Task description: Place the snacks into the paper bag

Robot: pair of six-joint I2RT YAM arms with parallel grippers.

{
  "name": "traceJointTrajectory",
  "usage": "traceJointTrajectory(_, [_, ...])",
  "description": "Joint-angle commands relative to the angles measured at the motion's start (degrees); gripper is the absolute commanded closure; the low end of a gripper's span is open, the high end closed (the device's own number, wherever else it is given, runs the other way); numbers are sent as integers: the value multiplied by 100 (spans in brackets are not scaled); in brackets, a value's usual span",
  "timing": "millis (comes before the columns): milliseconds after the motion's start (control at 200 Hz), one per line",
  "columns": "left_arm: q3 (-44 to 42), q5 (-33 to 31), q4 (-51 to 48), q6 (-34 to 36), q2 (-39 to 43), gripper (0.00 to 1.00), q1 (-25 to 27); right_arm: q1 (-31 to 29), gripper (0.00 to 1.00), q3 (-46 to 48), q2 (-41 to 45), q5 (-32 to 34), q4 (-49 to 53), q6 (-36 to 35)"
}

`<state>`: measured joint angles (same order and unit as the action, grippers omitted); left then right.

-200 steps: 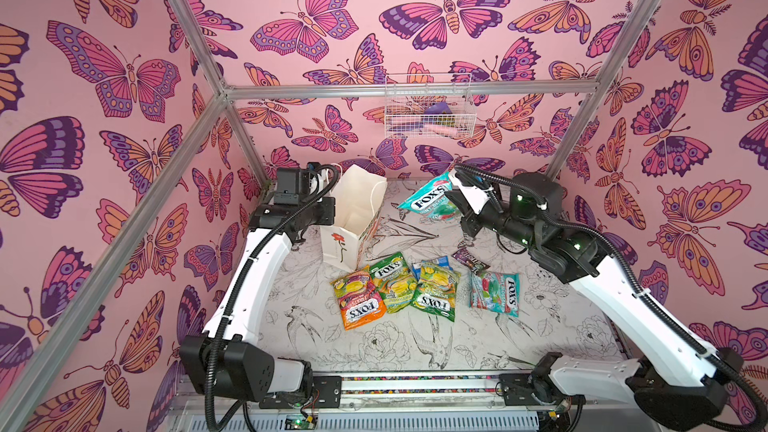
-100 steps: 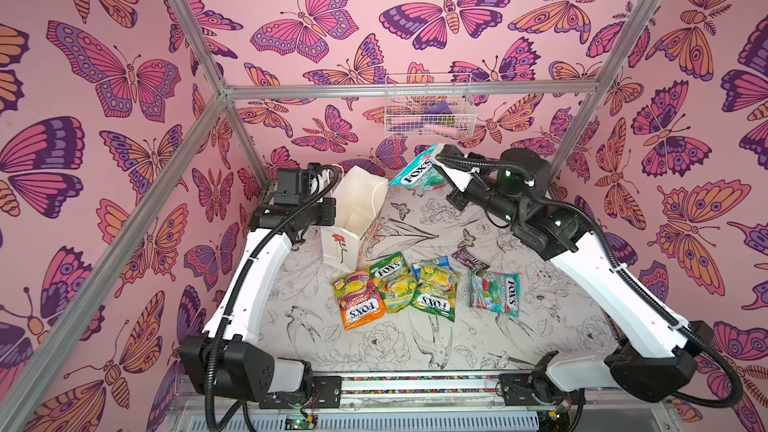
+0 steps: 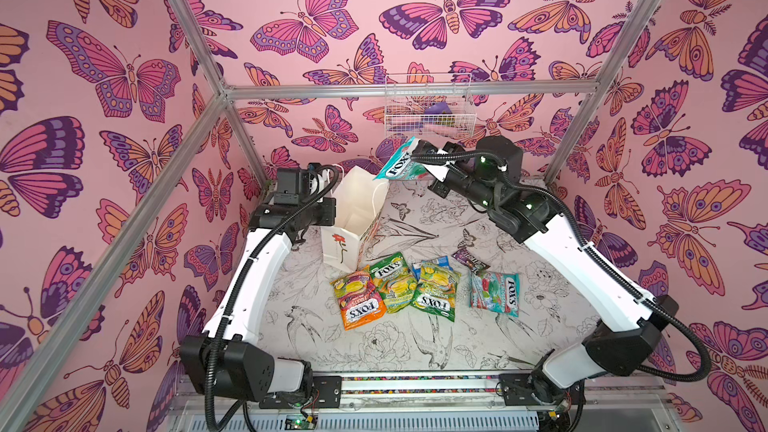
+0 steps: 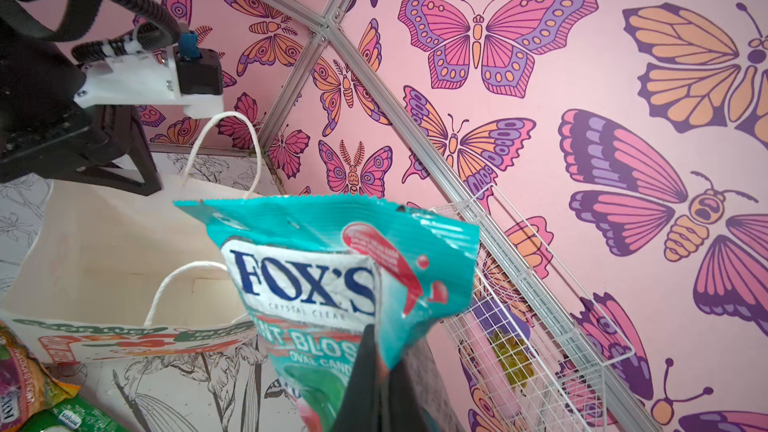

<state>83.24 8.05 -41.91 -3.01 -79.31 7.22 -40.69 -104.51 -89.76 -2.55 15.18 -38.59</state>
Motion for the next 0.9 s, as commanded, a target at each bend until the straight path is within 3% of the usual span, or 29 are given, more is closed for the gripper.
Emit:
traceJointTrajectory(0, [-1, 82, -63, 27, -1, 100, 41, -105, 100, -419, -219, -145, -481, -317])
traceJointTrajectory(265, [-8, 104, -60, 9, -1, 100, 42, -254, 100, -831, -698, -158, -697, -561])
traceJointTrajectory(896, [-19, 73, -54, 16, 76, 100, 42, -352, 100, -1133, -1312, -1095, -535, -644])
